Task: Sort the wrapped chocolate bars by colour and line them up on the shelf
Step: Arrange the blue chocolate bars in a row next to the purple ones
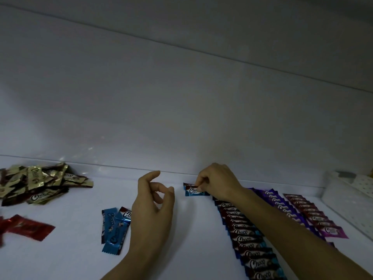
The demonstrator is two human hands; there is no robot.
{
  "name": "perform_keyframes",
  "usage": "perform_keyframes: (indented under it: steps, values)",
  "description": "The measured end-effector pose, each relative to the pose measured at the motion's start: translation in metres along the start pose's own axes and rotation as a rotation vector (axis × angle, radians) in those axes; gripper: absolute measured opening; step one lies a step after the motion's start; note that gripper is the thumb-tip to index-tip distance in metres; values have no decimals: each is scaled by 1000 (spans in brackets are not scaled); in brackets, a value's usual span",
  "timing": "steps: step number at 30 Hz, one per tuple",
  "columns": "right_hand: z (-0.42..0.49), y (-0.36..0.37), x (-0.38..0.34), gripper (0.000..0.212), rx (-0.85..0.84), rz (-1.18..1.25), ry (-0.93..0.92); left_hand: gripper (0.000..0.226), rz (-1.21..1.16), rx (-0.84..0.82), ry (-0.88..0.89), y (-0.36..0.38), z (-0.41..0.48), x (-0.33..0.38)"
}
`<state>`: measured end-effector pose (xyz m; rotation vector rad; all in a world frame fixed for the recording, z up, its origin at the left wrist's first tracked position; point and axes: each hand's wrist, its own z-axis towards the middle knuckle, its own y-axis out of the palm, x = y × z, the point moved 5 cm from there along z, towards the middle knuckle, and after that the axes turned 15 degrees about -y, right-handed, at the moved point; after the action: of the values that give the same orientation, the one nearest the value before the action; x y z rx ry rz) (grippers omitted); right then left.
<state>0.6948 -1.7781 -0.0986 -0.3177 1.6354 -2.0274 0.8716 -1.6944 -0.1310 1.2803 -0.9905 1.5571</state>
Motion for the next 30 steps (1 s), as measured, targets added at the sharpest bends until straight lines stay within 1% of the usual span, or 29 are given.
perform_keyframes:
  steps: [4,8,10,11,13,14,15,16,17,18,20,21,22,23,24,26,28,30]
  values:
    - [4,2,-3,14,19,-120,-37,33,-13,6,-1,-1,1,-1]
    - [1,5,-5,10,26,-148,-40,28,25,-6,-21,1,1,-4]
    - [-4,4,-11,6,56,-164,-47,25,53,-16,-12,1,1,-4]
    - [-7,2,-15,6,86,-146,-43,23,70,-16,0,1,2,-4]
    - [-14,-1,-24,6,146,-32,-9,23,110,-8,30,0,1,-3]
    - [-17,-1,-31,6,146,28,4,22,130,-5,48,-1,0,0]
    - [-20,1,-41,7,110,78,6,19,160,-2,68,-3,-2,3]
    - [-23,5,-50,9,43,111,-4,19,241,10,91,-5,-2,7]
    - [-25,8,-60,11,-32,128,-23,27,391,27,108,-7,0,9]
    - [-28,11,-70,14,-101,129,-46,44,584,16,85,-9,2,8]
    - [-30,12,-82,16,-149,173,-52,83,1033,-125,-81,-16,10,-3]
    - [-31,12,-85,18,-144,221,-35,94,1219,-199,-148,-23,11,-9]
    - [-31,13,-87,19,-141,259,-17,97,1349,-238,-186,-31,10,-15]
    - [-32,15,-90,20,-145,277,-7,93,1425,-237,-200,-40,8,-19]
    - [-32,18,-93,19,-148,273,-11,85,1464,-201,-186,-48,4,-20]
    - [-34,24,-98,16,-142,253,-31,66,1483,-71,-72,-59,-1,-18]
    - [-38,30,-102,14,-132,253,-51,53,1430,17,81,-61,-5,-15]
    - [-43,34,-104,14,-93,243,-69,44,1349,4,155,-57,-6,-12]
